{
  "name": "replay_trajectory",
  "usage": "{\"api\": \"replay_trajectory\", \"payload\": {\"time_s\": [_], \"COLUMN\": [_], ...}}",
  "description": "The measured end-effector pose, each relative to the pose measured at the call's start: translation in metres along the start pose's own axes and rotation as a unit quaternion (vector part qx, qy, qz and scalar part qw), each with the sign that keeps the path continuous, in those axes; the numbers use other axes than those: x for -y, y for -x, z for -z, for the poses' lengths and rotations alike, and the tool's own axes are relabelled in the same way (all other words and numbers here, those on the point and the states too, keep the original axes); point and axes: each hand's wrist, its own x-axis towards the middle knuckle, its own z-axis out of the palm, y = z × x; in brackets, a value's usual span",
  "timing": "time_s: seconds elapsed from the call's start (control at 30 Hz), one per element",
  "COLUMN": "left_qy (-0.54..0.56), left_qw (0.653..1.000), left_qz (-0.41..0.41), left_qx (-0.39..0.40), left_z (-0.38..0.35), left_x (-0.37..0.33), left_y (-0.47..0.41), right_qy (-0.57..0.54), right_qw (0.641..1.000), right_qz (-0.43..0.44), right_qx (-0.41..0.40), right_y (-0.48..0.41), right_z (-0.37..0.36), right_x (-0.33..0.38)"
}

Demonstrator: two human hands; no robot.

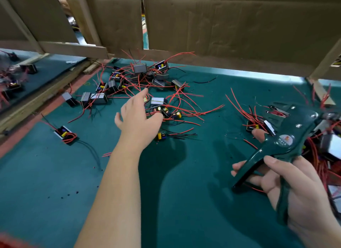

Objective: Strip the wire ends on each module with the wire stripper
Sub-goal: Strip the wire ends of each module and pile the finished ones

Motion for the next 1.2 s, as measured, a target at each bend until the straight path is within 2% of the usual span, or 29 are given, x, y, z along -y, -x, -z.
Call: {"api": "replay_trajectory", "payload": {"time_s": [0.07,0.2,0.33,0.47,0.53,0.77,1.0,1.2], "left_qy": [-0.051,-0.169,-0.161,-0.137,-0.146,-0.256,-0.165,-0.126], "left_qw": [0.998,0.982,0.986,0.99,0.987,0.965,0.982,0.983], "left_qz": [-0.038,-0.063,-0.04,0.017,0.001,-0.05,-0.007,-0.054], "left_qx": [-0.019,0.048,0.031,-0.029,-0.066,0.007,-0.089,-0.124], "left_z": [-0.009,-0.021,-0.026,-0.026,-0.03,-0.037,-0.037,-0.039], "left_x": [0.001,0.005,0.003,-0.008,-0.007,-0.007,-0.01,-0.012], "left_y": [0.001,-0.001,-0.003,-0.003,-0.003,-0.003,-0.003,-0.004], "right_qy": [-0.004,-0.009,-0.006,-0.012,-0.017,-0.017,-0.042,-0.046], "right_qw": [1.0,1.0,1.0,1.0,1.0,1.0,0.999,0.999], "right_qz": [-0.002,-0.011,-0.013,-0.012,-0.011,-0.01,-0.008,-0.014], "right_qx": [0.0,-0.006,-0.007,-0.005,-0.001,0.002,0.015,0.015], "right_y": [0.0,0.0,0.001,0.001,0.002,0.001,0.003,0.004], "right_z": [-0.001,0.001,-0.001,0.0,0.002,0.0,0.0,-0.001], "right_x": [0.0,-0.003,-0.004,-0.004,-0.004,-0.004,-0.002,-0.001]}}
